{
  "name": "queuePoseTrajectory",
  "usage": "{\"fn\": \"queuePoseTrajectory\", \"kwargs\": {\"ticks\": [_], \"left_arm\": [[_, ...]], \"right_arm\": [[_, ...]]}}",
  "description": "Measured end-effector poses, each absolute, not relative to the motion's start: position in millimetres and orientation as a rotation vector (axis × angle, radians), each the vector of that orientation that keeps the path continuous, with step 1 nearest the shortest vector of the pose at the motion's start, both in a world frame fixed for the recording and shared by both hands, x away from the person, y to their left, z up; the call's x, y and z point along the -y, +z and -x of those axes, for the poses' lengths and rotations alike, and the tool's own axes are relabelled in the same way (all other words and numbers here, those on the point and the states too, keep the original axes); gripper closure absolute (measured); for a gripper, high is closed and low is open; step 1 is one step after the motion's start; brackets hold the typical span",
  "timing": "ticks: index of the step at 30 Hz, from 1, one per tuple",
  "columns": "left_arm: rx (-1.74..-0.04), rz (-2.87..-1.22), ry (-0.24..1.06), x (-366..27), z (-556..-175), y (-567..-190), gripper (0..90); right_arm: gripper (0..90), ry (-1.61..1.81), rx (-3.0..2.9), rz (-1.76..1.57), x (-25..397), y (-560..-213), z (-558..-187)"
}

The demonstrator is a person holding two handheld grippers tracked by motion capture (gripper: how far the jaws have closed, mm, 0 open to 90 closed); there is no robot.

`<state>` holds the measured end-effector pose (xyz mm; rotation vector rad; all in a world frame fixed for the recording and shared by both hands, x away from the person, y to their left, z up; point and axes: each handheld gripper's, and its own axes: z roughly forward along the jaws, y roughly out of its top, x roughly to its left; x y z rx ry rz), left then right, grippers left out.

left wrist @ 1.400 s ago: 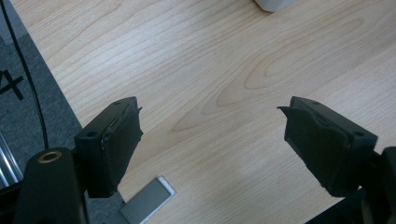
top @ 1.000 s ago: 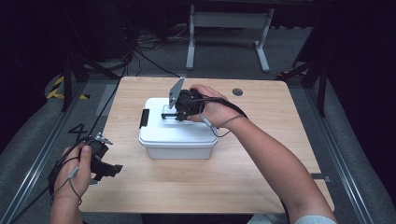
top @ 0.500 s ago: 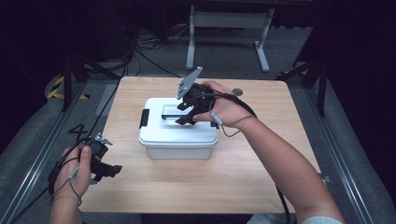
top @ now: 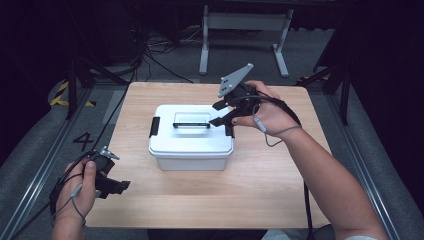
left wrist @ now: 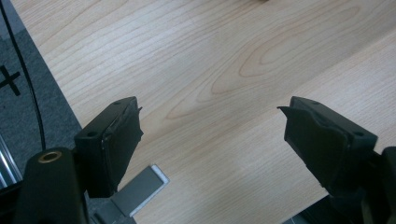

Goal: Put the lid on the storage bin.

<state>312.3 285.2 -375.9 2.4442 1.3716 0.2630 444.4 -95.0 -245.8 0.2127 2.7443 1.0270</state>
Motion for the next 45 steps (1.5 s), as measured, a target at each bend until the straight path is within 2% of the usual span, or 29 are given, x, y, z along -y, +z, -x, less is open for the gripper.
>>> {"fn": "queuePoseTrajectory", "kwargs": {"ticks": [12,33,45], "left_arm": [[-1.373,-2.431,0.27,-288,-304,-375,19.2],[-1.343,-2.445,0.259,-281,-326,-375,18.5],[-1.346,-2.455,0.253,-278,-336,-379,18.5]], "right_arm": [[44.4,0.982,-2.705,-0.35,155,-243,-443],[41.3,0.893,-2.644,-0.519,235,-250,-435],[33.8,0.911,-2.607,-0.631,274,-260,-432]]}}
